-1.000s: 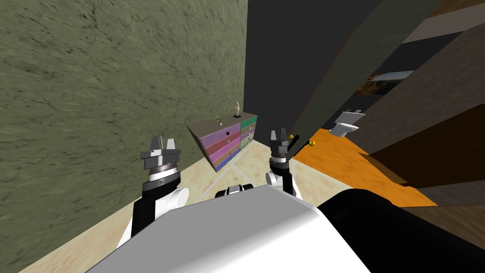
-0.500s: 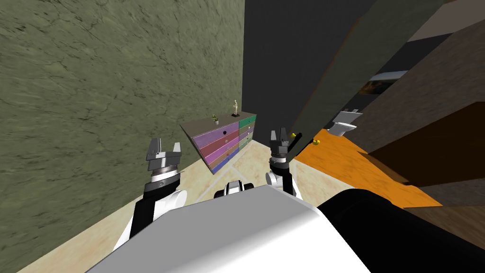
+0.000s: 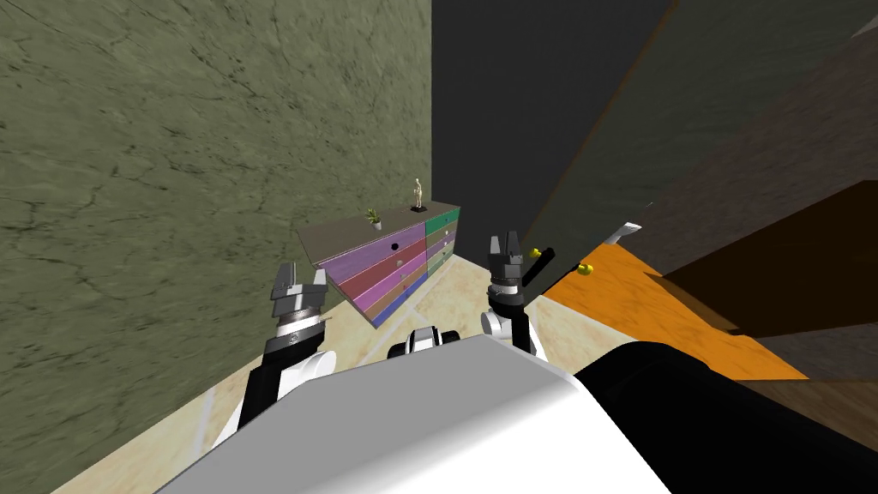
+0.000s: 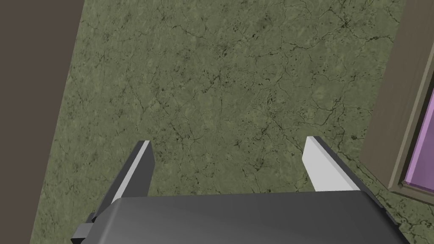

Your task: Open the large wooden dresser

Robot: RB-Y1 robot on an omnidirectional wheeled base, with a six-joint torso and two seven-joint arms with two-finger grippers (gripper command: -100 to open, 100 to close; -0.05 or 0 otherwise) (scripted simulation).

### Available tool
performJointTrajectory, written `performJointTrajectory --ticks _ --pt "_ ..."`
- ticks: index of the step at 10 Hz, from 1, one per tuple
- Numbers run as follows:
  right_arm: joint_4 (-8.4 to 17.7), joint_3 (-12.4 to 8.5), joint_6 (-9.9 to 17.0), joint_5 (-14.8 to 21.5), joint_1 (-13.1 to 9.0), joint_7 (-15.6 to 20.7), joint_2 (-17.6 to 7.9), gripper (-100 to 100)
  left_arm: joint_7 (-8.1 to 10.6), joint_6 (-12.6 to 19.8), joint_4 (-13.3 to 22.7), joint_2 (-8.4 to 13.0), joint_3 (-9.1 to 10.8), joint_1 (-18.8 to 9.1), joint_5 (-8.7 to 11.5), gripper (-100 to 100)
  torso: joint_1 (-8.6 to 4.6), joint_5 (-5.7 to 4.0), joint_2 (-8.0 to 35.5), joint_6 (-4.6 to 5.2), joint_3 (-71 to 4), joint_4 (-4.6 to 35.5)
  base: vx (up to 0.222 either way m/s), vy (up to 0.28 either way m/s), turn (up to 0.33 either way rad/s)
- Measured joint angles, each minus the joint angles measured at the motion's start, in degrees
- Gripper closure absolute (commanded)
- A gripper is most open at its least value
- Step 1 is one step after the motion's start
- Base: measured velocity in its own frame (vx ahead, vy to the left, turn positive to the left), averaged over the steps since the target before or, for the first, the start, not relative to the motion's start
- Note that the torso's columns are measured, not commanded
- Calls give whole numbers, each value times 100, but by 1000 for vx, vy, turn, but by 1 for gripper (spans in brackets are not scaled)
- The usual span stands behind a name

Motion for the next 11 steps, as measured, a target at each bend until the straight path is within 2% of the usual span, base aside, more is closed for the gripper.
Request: performJointTrajectory --ticks 5,11 --pt "0 0 0 0 0 0 0 0 -174 -143 549 -32 140 37 356 -100 -13 -4 -22 0 -14 -6 154 -94 -51" --pt "0 0 0 0 1 0 0 0 -435 -481 1471 11 320 177 906 -100 -8 -3 -25 0 -14 -6 206 -102 -62"
